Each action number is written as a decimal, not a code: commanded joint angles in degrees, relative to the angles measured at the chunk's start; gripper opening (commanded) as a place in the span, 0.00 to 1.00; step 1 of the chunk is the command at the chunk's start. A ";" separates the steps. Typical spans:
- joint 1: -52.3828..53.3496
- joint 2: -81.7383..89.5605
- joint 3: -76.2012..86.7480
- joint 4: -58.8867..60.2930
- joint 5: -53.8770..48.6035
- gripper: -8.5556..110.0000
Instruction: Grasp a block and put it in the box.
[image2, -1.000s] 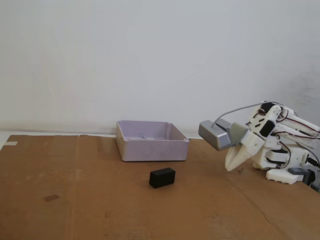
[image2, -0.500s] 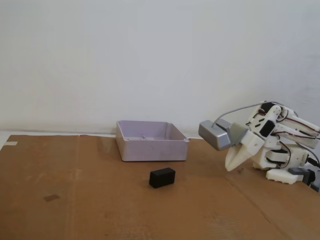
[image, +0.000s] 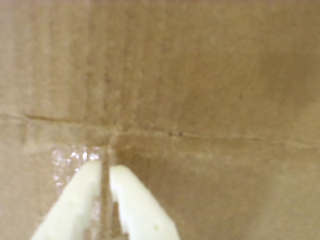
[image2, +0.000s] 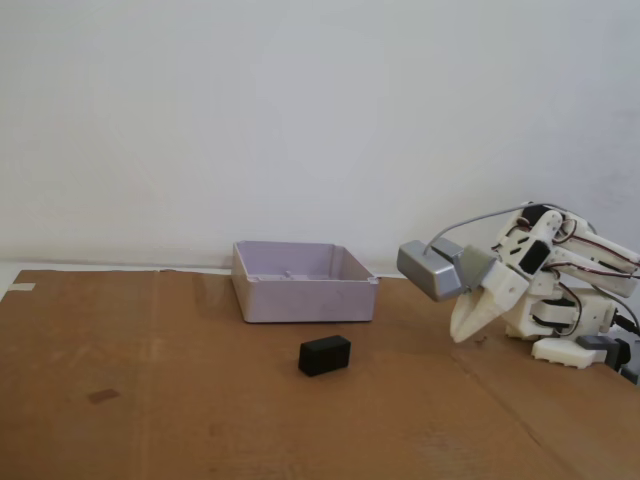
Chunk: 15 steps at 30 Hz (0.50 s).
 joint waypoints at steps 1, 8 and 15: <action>0.88 1.58 2.37 9.67 -0.18 0.08; 0.88 1.58 2.37 9.67 -0.18 0.08; 0.88 0.88 2.37 9.49 -0.18 0.07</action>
